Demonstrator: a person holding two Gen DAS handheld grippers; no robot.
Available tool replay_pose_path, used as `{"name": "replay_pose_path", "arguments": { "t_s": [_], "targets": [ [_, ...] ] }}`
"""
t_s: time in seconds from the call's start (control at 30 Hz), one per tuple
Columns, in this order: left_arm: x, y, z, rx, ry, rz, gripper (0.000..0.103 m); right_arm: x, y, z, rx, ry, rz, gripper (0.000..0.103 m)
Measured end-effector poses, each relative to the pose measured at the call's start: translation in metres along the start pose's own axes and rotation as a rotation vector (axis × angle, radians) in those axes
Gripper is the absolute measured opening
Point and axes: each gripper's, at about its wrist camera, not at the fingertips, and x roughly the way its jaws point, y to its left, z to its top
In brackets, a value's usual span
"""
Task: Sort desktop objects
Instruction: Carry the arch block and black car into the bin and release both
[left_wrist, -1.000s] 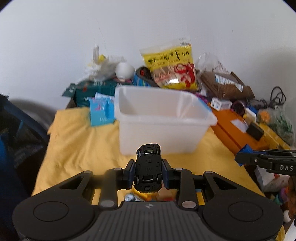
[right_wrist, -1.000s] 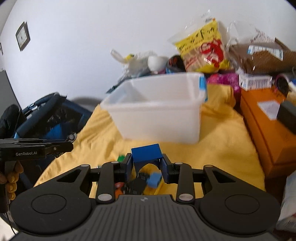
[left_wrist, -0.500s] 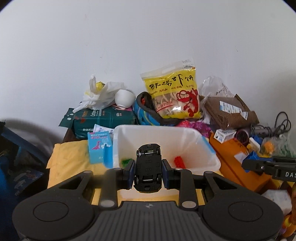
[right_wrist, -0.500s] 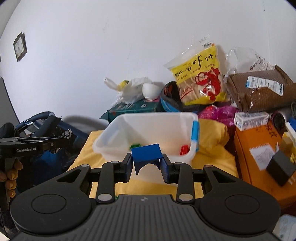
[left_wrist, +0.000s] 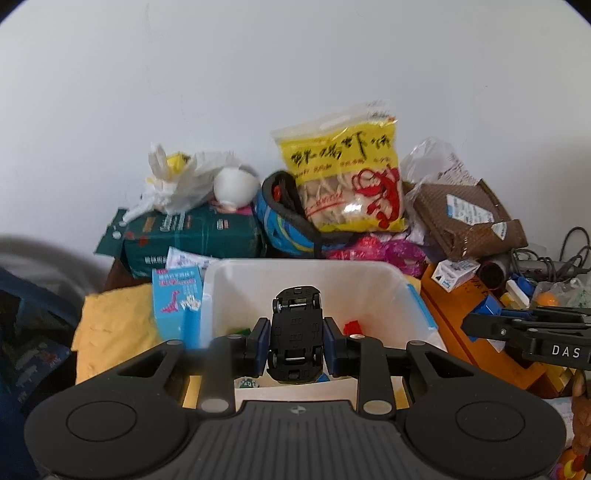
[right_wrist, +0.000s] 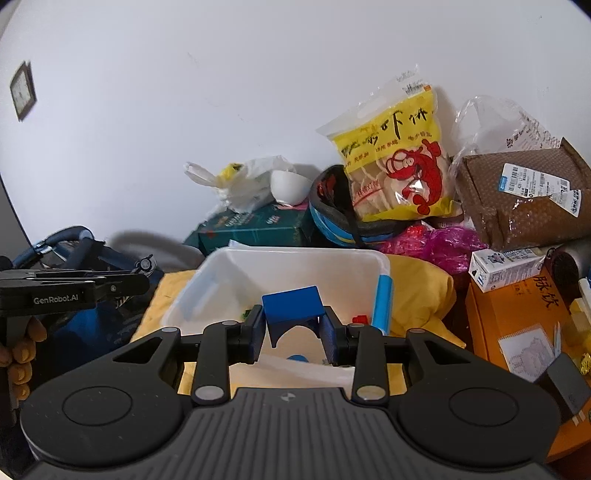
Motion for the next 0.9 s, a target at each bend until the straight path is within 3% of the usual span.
{"name": "replay_pose_path", "arguments": {
  "t_s": [0.43, 0.5, 0.57, 0.63, 0.77, 0.9],
  "targets": [
    [0.048, 0.007, 0.009, 0.015, 0.101, 0.020, 0.033, 0.060, -0.014, 0.014, 0.023, 0.126, -0.037, 0.036],
    [0.055, 0.009, 0.010, 0.011, 0.124, 0.017, 0.037, 0.069, -0.014, 0.014, 0.022, 0.145, -0.040, 0.036],
    [0.060, 0.013, 0.009, -0.010, 0.139, 0.029, 0.055, 0.079, -0.013, 0.015, 0.010, 0.165, -0.053, 0.038],
    [0.061, 0.017, 0.006, -0.035, 0.127, 0.058, 0.062, 0.086, -0.013, 0.013, -0.004, 0.177, -0.078, 0.046],
    [0.058, 0.027, -0.005, -0.049, 0.132, 0.058, 0.062, 0.091, -0.015, 0.010, 0.002, 0.174, -0.090, 0.052],
    [0.037, 0.027, -0.025, -0.002, 0.068, 0.058, 0.062, 0.078, -0.013, 0.001, 0.004, 0.144, -0.060, 0.052]
  ]
}}
